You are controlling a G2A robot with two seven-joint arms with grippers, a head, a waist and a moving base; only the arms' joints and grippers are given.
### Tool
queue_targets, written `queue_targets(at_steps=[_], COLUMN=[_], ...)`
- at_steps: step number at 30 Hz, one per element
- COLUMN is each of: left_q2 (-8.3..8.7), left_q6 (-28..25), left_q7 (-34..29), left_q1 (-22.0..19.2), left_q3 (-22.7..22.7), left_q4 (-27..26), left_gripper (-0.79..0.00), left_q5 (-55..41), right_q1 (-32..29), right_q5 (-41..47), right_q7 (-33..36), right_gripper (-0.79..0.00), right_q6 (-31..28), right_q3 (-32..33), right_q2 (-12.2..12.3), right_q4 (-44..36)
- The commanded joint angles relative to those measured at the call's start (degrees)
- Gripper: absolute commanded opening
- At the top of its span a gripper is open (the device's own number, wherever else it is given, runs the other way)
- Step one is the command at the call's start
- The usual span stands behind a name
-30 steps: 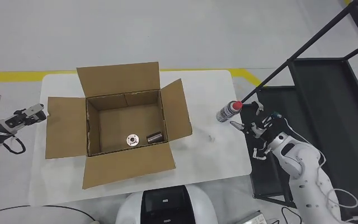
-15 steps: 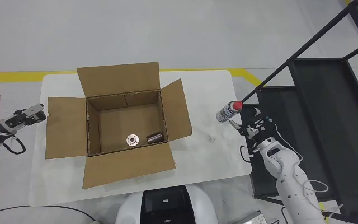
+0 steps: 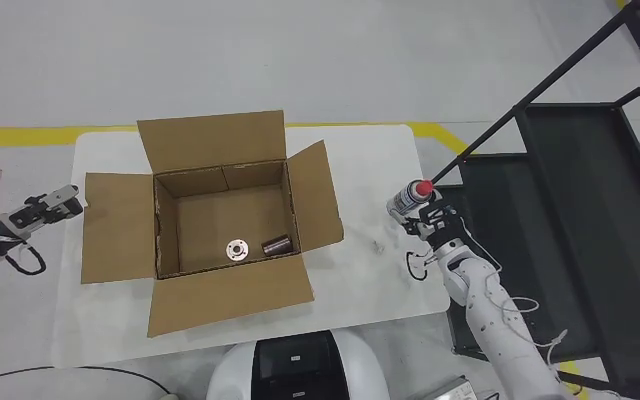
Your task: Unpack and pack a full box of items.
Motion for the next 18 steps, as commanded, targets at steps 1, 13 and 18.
queue_targets(at_steps=[1, 13, 18], left_q2=[0.0, 0.0, 0.0], left_q6=[0.0, 0.0, 0.0], left_q7=[0.0, 0.0, 0.0], left_q1=[0.0, 0.0, 0.0], left_q3=[0.0, 0.0, 0.0], left_q4=[0.0, 0.0, 0.0], left_gripper=[0.0, 0.0, 0.0], left_q5=[0.0, 0.0, 0.0], right_q1=[0.94, 4.51, 6.6], right_q5=[0.41, 3.54, 5.18], right_q7=[-0.15, -2.34, -3.25], right_gripper=[0.0, 0.0, 0.0], right_q6=[1.08, 0.13, 1.85], right_q3=[-0.53, -3.33, -4.12], right_q2=[-0.22, -1.3, -1.88], right_q4=[1.72, 7.03, 9.96])
